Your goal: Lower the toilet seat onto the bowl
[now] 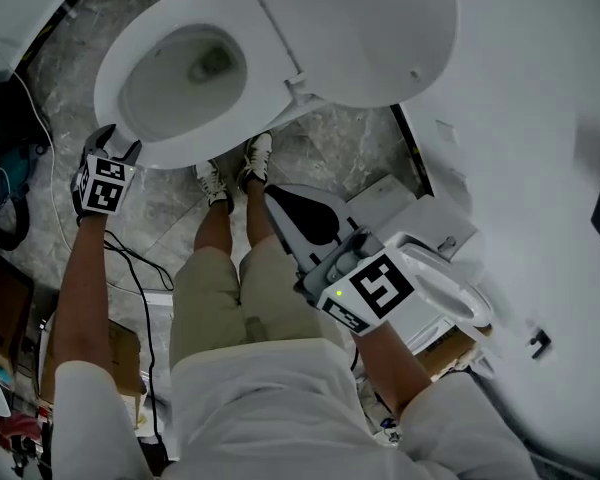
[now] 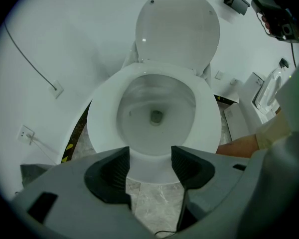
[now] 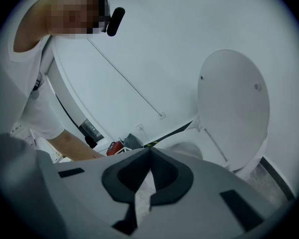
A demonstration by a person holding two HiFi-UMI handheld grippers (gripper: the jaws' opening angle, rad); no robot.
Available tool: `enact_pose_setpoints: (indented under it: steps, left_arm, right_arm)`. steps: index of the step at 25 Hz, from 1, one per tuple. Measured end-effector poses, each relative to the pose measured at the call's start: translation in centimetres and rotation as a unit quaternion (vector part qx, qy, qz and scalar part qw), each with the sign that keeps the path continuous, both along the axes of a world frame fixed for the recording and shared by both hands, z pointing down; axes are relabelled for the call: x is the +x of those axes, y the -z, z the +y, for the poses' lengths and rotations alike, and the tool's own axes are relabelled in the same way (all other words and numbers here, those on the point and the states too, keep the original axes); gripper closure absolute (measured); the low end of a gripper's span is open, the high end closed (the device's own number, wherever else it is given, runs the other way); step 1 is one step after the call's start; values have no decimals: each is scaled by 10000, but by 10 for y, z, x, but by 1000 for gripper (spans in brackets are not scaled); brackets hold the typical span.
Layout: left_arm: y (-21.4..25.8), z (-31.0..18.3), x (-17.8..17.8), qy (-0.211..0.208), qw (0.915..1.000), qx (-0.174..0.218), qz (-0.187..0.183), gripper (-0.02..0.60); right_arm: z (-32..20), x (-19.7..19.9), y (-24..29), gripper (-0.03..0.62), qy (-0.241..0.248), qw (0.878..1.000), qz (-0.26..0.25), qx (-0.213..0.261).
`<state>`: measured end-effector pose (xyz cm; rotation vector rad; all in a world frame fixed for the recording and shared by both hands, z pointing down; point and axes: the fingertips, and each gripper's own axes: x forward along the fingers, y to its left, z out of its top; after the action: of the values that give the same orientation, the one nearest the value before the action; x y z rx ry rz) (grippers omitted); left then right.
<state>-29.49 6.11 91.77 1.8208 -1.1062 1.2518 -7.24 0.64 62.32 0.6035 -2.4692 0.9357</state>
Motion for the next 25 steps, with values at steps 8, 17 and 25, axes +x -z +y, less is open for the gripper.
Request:
enact_pose_setpoints:
  steps: [8, 17, 25]
  left_arm:
    - [-43, 3, 0, 119, 9990, -424, 125, 324]
    - [-47, -5, -8, 310, 9991, -260, 81, 370]
    - [-11, -25, -7, 879, 9957, -117, 254, 540]
  right_arm:
    - [-13, 5, -18, 595, -10, 9998, 109, -148]
    - [-22, 4, -29, 595, 81, 9994, 167, -303]
    - [-37, 8, -3, 595, 109, 9999, 113, -18]
